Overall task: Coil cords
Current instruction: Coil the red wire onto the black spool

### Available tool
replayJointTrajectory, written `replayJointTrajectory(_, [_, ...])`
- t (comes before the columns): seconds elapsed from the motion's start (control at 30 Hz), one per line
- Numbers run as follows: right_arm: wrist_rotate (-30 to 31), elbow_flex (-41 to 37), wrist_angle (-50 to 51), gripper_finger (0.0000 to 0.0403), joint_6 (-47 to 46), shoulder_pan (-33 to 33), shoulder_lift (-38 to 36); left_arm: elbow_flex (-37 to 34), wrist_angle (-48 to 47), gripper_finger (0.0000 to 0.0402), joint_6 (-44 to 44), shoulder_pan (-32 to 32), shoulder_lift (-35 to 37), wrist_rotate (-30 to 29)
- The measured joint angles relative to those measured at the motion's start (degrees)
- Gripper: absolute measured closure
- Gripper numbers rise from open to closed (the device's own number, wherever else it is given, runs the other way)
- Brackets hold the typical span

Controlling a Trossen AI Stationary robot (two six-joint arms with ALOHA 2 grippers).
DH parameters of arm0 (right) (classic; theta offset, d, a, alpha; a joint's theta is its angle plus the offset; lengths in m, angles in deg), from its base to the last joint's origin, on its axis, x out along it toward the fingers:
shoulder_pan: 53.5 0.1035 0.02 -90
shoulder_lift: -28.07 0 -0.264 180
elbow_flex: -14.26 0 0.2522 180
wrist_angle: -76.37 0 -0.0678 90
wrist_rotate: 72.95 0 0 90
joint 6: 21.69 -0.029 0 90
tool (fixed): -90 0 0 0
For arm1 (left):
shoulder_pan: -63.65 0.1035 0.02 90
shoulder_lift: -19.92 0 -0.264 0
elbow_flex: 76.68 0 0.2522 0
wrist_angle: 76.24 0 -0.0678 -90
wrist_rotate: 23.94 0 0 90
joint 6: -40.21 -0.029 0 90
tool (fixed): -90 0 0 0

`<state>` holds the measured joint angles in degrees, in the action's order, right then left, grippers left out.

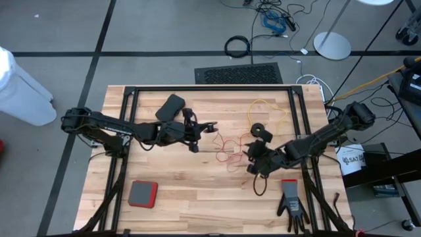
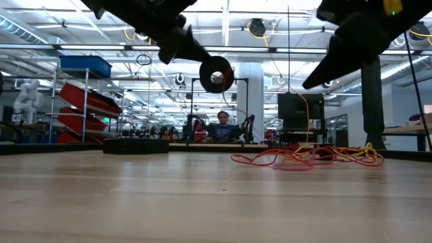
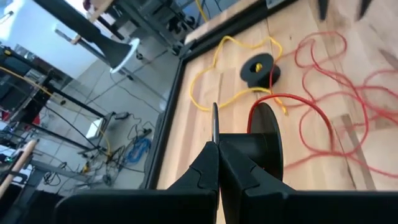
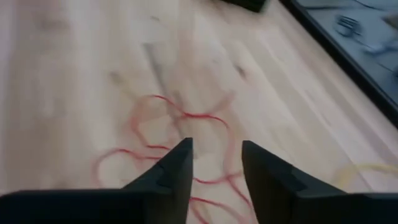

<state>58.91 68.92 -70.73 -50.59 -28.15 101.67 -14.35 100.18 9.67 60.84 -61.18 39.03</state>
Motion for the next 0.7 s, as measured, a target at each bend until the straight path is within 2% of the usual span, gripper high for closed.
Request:
replayJointTrajectory(0.07, [-1.85,0.0,-3.2,0.0262,2.79,0.48,0.0,0.0,-1.06,0.0402,-0.23,0.0,0.0,0.0])
replayJointTrajectory(0.27, [-2.26,0.02,-13.48,0.0253,10.63,1.01,0.33,0.0,-0.89,0.0402,-1.4,0.0,0.0,-0.13])
replayJointTrajectory(0.47, [-1.05,0.02,-19.6,0.0261,14.69,-0.59,0.72,0.0,5.0,0.0402,-1.39,0.0,0.0,-0.27])
replayJointTrajectory(0.7, [0.4,0.02,-30.02,0.0264,21.83,-3.22,5.28,0.0,11.09,0.0402,1.25,0.0,0.0,1.39])
